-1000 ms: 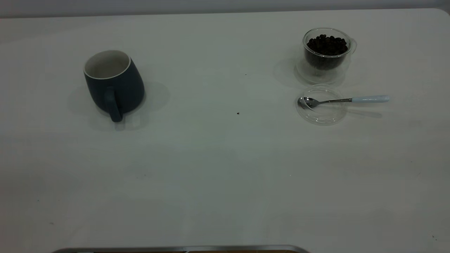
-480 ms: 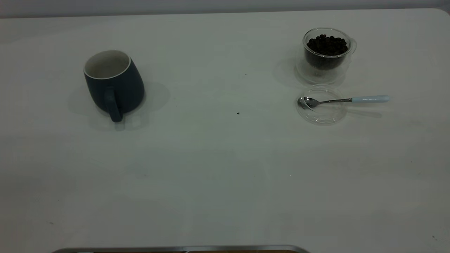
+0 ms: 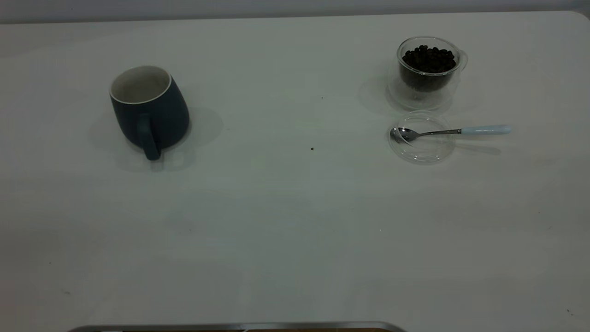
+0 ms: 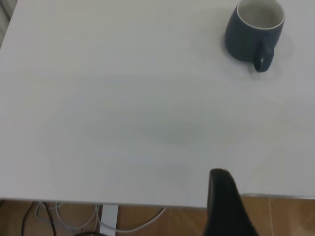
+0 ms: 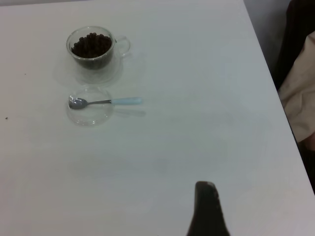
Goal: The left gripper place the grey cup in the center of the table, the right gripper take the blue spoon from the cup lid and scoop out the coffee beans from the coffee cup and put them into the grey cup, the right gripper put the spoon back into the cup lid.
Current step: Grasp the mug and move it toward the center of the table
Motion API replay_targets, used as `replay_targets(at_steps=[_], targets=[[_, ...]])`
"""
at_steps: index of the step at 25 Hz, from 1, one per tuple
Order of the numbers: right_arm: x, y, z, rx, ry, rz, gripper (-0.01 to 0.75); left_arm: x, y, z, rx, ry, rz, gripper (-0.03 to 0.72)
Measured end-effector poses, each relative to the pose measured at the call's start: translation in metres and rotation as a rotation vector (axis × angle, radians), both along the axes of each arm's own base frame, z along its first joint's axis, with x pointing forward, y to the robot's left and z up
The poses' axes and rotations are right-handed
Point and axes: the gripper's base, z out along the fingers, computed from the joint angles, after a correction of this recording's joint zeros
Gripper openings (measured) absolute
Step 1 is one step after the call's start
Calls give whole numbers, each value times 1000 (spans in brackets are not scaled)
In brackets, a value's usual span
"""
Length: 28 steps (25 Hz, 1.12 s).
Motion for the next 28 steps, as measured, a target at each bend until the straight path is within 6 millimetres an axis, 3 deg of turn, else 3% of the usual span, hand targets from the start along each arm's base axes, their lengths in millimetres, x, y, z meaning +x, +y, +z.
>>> replay_targets(at_steps=[7,11,18,24,28], targets=[[0,0,0,0,0,0,591,8,0,1,-95,59,79,497],[0,0,0,0,0,0,591,44,7,9,-105,132,204,497],[0,0,0,0,0,0,591,154,10,25,-57,239,195,497],[0,0,0,0,0,0,591,260,11,12,-12,404,150,497],[0,0,0,0,0,0,591,310,12,-2,25,490,113,497]])
